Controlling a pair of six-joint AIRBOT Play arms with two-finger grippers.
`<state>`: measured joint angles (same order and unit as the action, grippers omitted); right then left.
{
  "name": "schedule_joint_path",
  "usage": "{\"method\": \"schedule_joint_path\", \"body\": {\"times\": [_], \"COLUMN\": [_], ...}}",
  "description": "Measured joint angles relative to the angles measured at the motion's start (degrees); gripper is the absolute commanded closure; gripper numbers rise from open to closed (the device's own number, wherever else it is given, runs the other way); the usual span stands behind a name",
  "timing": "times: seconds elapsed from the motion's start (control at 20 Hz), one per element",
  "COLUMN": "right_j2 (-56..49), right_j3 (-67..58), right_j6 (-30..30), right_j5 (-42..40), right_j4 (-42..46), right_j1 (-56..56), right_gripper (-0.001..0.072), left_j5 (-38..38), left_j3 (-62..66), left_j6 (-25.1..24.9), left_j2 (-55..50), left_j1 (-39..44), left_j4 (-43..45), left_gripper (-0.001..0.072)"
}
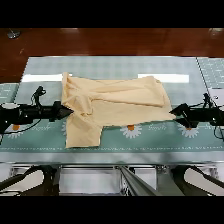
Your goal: Fold the shirts.
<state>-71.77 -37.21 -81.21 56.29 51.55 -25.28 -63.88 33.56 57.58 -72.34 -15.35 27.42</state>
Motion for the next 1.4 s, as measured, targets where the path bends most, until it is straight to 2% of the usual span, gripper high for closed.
{"method": "schedule_joint_path", "body": {"times": [0.05,0.1,0.15,0.4,0.5,0.7,0.9,1.0,1.15,1.4], "right_j2": [-1.6,-3.06,-4.11,-6.19,-5.81,-1.68,6.1,11.78,20.96,34.42], "right_j3": [-1.16,-2.38,-3.3,-11.85,-19.02,-37.68,-55.76,-61.4,-65.79,-68.02], "right_j6": [0.13,0.33,0.39,1.66,1.88,0.31,-1.97,-2.27,-3.02,-5.92], "right_j5": [-0.2,-0.85,-1.53,-0.66,2.75,5.31,6.95,8.15,10.29,17.25], "right_j4": [-0.59,-1.01,-0.98,-0.98,-0.9,0.31,1.68,3.1,7.89,16.41], "right_j1": [1.31,2.91,4.39,9.68,10.49,11.45,11.74,11.85,11.82,11.85], "right_gripper": [0.0139,0.0448,0.0685,0.0689,0.0689,0.0689,0.0688,0.0689,0.0688,0.0688], "left_j5": [0.0,-0.02,-0.02,-1.2,-3.13,-5.4,-6.64,-7.15,-8.26,-9.6], "left_j3": [0.0,0.02,0.02,2.38,7.1,24.65,48.33,60.59,76.08,86.09], "left_j6": [0.0,0.0,-0.02,-1.29,-2.32,-0.74,4.59,9.03,16.35,22.21], "left_j2": [0.0,0.0,0.0,0.96,2.34,5.64,7.43,8.46,11.45,22.93], "left_j1": [0.0,0.02,0.0,-0.04,-0.04,-0.04,-0.15,-0.15,-0.15,-0.15], "left_j4": [0.0,-0.02,-0.02,-1.57,-3.54,-5.84,-5.95,-1.4,11.26,30.91], "left_gripper": [0.0687,0.0686,0.0686,0.0687,0.0687,0.0688,0.0687,0.0688,0.0688,0.0688]}}
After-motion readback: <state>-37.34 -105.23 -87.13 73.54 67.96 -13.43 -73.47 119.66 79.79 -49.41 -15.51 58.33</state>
